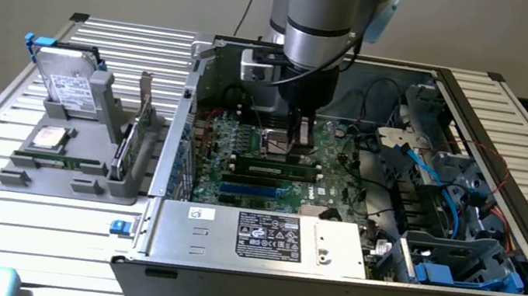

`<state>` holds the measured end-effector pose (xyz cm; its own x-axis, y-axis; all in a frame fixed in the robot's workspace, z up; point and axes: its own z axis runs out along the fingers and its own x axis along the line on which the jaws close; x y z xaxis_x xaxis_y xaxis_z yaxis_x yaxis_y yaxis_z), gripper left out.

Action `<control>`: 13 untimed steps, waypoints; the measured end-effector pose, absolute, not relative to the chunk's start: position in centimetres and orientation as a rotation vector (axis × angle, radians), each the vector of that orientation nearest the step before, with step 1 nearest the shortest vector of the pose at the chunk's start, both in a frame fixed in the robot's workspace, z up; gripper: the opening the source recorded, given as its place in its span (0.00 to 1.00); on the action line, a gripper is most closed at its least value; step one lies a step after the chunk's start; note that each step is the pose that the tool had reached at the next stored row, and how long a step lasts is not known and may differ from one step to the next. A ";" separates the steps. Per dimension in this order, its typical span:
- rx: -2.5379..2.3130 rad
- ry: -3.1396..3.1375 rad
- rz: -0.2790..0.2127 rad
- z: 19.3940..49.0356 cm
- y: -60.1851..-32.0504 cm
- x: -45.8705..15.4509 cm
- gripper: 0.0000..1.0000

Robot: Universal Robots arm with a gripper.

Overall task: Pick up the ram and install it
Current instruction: 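Insert the ram into the slot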

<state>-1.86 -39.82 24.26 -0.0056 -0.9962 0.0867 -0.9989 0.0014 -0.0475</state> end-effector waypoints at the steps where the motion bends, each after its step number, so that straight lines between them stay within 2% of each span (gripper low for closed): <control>1: 2.195 -2.202 0.146 24.4 -39.8 -1.7 0.20; 13: 2.190 -2.196 0.133 24.6 -39.9 -1.3 0.20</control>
